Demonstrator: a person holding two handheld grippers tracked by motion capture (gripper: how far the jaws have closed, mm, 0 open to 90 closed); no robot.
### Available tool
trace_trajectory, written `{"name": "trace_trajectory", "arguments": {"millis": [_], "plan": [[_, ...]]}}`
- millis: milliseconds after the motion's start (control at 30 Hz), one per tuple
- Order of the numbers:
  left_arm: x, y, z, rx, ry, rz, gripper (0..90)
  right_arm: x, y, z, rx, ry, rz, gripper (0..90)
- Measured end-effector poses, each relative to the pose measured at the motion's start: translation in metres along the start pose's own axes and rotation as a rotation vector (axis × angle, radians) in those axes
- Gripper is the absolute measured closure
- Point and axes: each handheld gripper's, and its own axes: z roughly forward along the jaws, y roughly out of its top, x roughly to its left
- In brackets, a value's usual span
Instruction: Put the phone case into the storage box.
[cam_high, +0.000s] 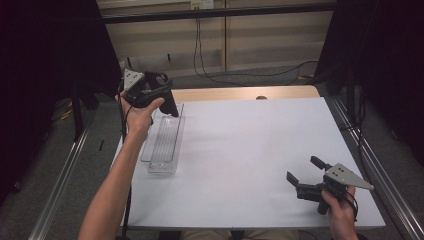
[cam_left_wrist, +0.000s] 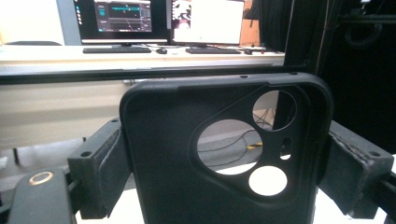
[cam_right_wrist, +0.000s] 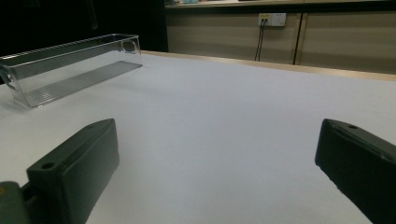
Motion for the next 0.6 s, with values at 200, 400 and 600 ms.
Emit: {"name": "trace_trajectory", "arguments": {"millis": [200, 400, 600], "plan": [[-0.002, -0.003, 0.011, 0.009, 0.008, 0.005, 13.6, 0.000, 0.000, 0.000, -0.004, -0.002, 0.000, 0.0], [0.000, -0.004, 0.020, 0.014, 0.028, 0.000, 13.6, 0.000, 0.000, 0.000, -0.002, 0.003, 0.004, 0.0], [0.006, -0.008, 0.028, 0.019, 0.073, 0.005, 13.6, 0.000, -0.001, 0.000, 0.005, 0.007, 0.005, 0.0]]}}
